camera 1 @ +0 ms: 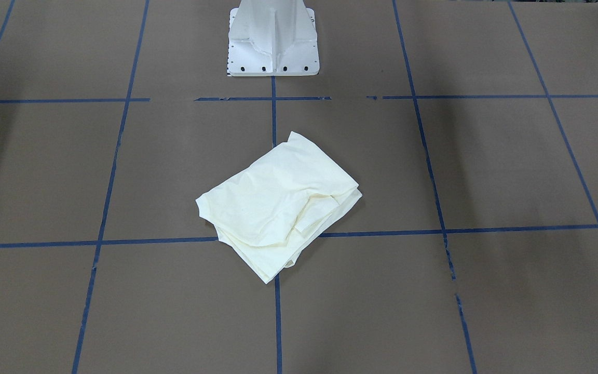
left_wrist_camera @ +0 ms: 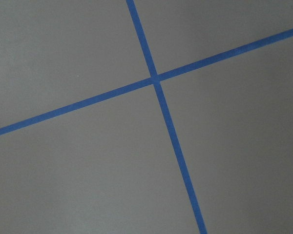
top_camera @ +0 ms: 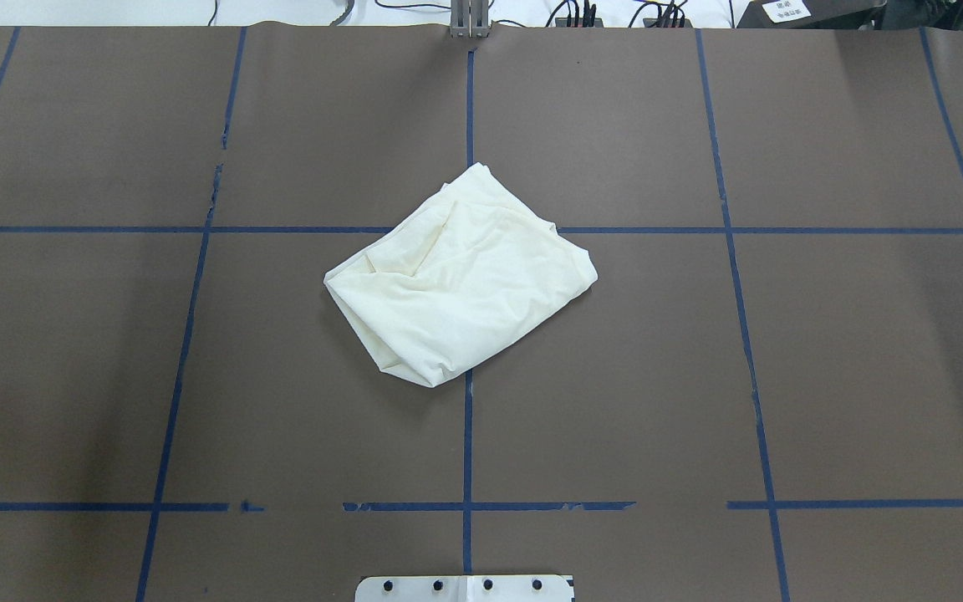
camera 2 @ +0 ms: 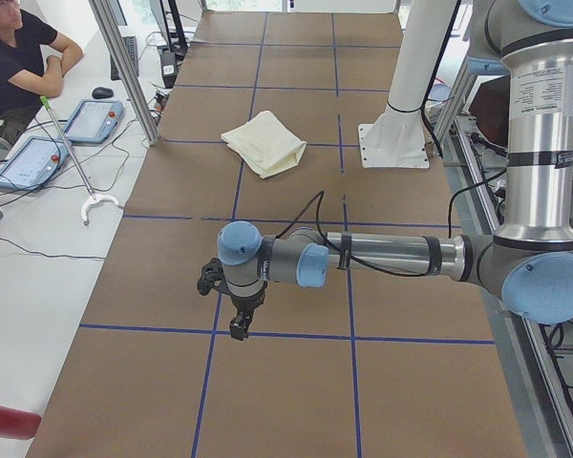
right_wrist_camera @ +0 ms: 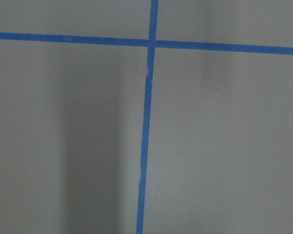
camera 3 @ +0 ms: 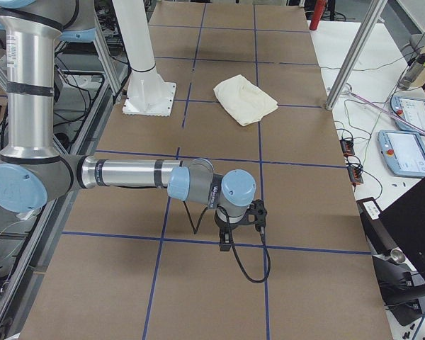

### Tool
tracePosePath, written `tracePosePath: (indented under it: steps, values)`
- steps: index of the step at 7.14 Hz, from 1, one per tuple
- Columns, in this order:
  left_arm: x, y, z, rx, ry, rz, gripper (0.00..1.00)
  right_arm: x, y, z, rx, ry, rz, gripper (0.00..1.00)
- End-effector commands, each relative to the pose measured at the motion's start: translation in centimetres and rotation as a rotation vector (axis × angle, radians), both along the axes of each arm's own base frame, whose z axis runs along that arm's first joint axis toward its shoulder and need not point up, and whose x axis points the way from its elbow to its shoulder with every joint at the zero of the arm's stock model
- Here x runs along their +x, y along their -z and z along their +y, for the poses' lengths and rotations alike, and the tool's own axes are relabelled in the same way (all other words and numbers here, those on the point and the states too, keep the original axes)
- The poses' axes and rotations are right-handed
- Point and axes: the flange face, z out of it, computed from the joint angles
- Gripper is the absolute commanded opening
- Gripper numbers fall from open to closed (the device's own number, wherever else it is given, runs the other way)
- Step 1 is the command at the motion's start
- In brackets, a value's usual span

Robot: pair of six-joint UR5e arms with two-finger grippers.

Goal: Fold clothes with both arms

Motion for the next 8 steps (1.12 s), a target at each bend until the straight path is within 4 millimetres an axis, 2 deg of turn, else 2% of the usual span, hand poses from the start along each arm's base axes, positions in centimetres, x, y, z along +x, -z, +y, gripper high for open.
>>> tracePosePath:
  steps: [1, 3, 4, 5, 8]
  values:
    - [-1.7, -0.3, 0.3, -0.011, 0.041, 0.011, 1.00, 1.1, -0.8, 0.8, -0.017, -0.037, -0.033, 1.00]
    - [-2.3, -0.1, 0.3, -0.005, 0.055, 0.010, 1.00, 1.2, -0.9, 1.5, -0.016, -0.086, -0.020, 1.00]
    - [-2.3, 0.1, 0.3, -0.002, 0.055, 0.010, 1.00, 1.3, -1.6, 2.3, 0.009, -0.141, 0.010, 1.00]
    - [-2.3, -0.1, 0.4, -0.013, 0.061, 0.010, 1.00, 1.4, -1.6, 2.4, -0.007, -0.200, 0.031, 1.00]
    - [-2.3, -0.3, 0.3, -0.020, 0.063, 0.012, 1.00, 1.4, -1.5, 2.4, -0.009, -0.207, 0.031, 1.00]
